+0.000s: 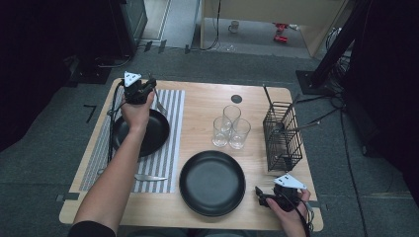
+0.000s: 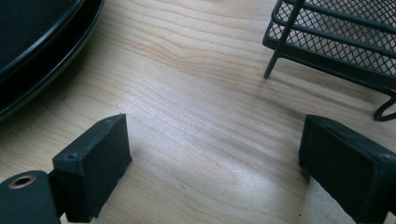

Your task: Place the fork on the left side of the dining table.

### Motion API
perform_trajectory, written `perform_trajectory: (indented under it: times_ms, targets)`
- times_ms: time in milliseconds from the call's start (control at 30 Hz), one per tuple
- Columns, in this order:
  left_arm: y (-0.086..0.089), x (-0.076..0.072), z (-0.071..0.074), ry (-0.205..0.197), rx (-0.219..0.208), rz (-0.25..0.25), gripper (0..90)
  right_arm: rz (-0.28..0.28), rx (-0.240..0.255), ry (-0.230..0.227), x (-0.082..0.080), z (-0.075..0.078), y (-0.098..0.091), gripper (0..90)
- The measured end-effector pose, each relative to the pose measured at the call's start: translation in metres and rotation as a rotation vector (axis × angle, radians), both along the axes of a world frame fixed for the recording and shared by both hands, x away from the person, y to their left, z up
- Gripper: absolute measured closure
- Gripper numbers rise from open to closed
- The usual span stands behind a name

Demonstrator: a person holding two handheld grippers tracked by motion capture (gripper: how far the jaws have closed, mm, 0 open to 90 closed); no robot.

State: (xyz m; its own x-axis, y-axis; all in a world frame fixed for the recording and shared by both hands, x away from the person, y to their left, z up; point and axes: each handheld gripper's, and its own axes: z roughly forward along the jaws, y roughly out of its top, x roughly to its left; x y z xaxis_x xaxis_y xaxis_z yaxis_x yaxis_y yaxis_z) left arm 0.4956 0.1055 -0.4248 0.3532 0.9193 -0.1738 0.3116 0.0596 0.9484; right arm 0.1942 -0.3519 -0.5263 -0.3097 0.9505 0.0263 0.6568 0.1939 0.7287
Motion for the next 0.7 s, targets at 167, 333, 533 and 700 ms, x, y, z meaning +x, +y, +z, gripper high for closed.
perform_trajectory:
  times_ms: [167,333,533,700]
  targets:
    - [-0.004,0.008,-0.003,-0.027,-0.024,0.019,88.5,0.0,0.0,0.0,0.0,0.0,0.0,9.0]
    - [-0.009,0.018,-0.004,-0.073,-0.06,0.049,88.5,0.0,0.0,0.0,0.0,0.0,0.0,9.1]
    - [-0.01,0.026,-0.012,-0.065,-0.12,0.046,88.6,0.0,0.0,0.0,0.0,0.0,0.0,9.1]
    - [-0.008,0.028,-0.023,-0.07,-0.123,0.076,88.5,0.0,0.0,0.0,0.0,0.0,0.0,9.1]
